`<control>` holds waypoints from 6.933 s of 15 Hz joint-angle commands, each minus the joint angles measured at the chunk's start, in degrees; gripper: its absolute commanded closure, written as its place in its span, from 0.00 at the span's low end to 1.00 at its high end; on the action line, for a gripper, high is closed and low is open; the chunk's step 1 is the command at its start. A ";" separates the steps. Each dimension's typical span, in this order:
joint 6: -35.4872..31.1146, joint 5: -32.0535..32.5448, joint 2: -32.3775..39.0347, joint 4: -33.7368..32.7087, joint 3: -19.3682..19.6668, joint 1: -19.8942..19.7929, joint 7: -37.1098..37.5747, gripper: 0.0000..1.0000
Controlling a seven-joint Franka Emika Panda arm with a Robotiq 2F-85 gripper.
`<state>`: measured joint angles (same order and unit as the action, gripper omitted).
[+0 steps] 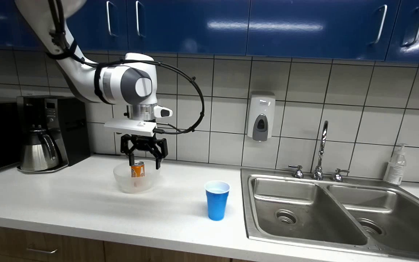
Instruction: Pick up the orange fanta can from the clear bowl and put it on the kitchen counter
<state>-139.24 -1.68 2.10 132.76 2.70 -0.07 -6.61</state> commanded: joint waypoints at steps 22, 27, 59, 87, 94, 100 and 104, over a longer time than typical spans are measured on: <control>1.05 -1.40 24.67 -25.66 -7.31 -1.00 -9.82 0.00; 1.36 -1.12 27.34 -28.83 -8.07 -0.96 -10.50 0.00; 1.42 0.38 42.49 -45.86 -10.01 0.56 -10.88 0.29; 0.48 0.75 31.45 -40.91 -9.41 0.95 -9.67 0.62; 0.86 0.59 24.79 -35.41 -8.98 0.89 -9.10 0.62; 0.44 0.87 19.01 -29.18 -7.73 0.74 -8.39 0.62; 0.47 1.19 14.75 -24.89 -6.42 0.61 -7.83 0.62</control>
<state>-139.49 -1.89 22.45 102.85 -4.41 0.79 -16.29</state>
